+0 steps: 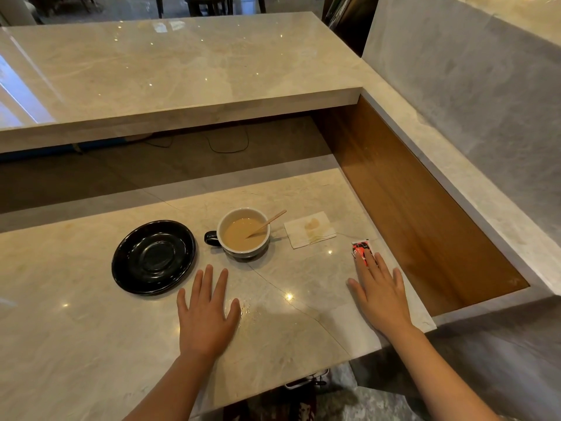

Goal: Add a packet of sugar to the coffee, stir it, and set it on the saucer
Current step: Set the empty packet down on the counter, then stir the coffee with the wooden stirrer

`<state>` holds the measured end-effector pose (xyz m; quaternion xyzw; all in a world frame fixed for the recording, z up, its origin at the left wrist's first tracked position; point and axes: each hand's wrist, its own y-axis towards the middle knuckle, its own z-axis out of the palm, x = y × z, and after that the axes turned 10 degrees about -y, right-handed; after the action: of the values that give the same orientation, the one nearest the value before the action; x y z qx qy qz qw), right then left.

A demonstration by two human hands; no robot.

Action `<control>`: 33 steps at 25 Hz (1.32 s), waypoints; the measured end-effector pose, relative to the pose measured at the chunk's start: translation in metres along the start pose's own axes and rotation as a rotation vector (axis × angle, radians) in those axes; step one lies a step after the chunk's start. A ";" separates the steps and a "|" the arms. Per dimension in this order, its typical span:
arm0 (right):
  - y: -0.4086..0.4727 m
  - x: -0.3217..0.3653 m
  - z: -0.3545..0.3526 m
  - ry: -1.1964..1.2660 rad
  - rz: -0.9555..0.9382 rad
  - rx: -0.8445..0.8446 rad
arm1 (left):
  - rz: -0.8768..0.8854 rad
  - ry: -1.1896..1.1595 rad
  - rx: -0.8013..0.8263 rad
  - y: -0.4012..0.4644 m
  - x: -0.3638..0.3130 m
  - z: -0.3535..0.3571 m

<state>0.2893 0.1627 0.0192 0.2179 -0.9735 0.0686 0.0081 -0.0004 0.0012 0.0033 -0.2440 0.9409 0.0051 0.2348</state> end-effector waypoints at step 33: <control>0.104 0.146 -0.084 0.633 -0.020 -0.149 | 0.002 -0.014 -0.015 0.003 0.005 0.006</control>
<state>0.1115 0.2056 0.0952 0.1942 -0.9228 0.0613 0.3269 -0.0033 0.0019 -0.0048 -0.2446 0.9394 0.0143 0.2396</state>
